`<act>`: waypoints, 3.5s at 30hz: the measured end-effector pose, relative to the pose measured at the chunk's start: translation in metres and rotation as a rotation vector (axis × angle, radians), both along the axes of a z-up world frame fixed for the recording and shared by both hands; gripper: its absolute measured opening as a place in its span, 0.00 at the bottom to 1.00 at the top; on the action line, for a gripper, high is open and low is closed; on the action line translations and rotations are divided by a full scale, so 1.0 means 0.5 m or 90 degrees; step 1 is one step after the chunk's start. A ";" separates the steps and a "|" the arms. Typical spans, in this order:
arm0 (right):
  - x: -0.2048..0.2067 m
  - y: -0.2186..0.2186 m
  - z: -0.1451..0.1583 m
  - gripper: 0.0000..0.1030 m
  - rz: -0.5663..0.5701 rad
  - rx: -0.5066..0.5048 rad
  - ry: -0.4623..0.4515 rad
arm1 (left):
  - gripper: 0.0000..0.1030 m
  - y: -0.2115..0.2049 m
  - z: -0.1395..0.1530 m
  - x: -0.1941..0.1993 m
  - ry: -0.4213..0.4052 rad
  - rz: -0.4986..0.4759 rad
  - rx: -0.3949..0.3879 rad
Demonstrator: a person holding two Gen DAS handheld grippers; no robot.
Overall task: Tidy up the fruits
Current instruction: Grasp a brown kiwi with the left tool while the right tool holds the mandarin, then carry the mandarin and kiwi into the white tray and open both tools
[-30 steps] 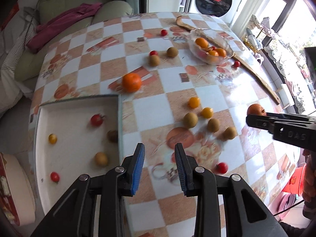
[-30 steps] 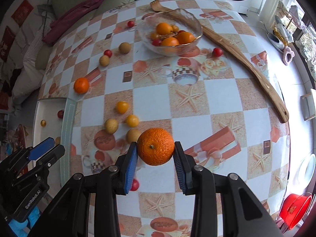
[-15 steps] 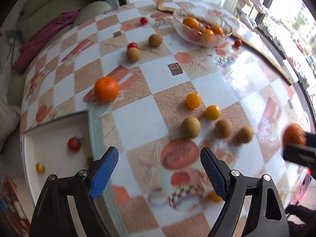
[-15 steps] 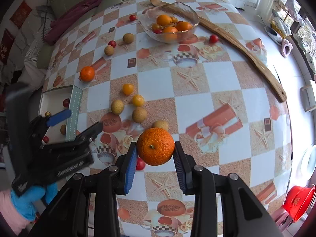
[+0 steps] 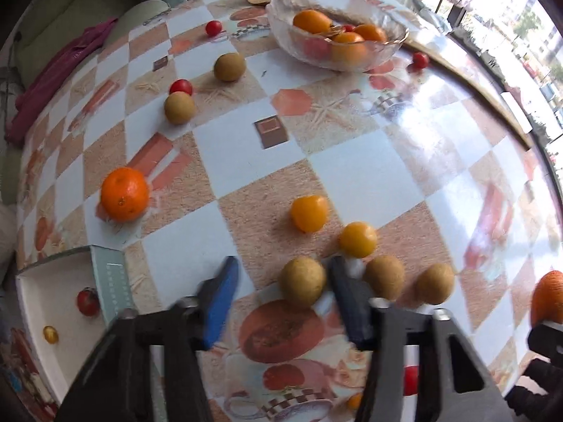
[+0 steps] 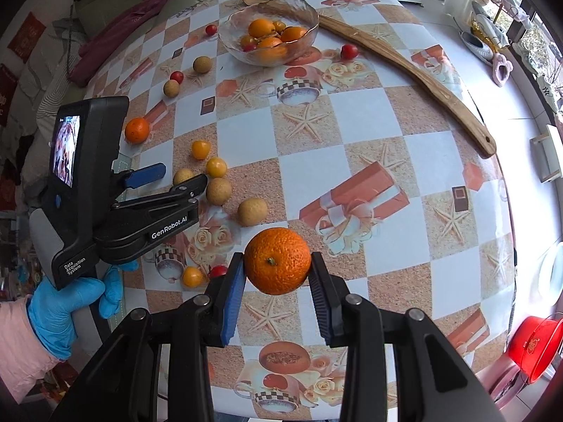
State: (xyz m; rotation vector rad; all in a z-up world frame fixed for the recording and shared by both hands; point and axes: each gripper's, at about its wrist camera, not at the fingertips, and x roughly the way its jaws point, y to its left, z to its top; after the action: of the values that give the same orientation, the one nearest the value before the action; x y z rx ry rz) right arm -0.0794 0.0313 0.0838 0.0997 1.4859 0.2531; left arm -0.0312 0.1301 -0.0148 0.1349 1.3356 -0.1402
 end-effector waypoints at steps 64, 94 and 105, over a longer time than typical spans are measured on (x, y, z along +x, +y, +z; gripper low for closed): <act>-0.031 0.435 0.038 0.38 0.238 0.032 -0.005 | 0.26 0.453 0.157 -0.283 -0.053 0.292 -0.048; 0.075 0.649 -0.112 0.38 0.357 0.034 0.031 | 0.27 0.521 0.022 -0.167 0.012 0.282 0.014; 0.085 0.672 -0.129 0.39 0.360 0.035 0.069 | 0.77 0.513 0.042 -0.196 -0.024 0.265 0.029</act>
State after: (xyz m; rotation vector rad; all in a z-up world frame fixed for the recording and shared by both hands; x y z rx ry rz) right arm -0.0369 0.3672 0.0193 -0.2717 1.5923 0.7535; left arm -0.1291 0.3866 0.0061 -0.1030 1.3029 0.2444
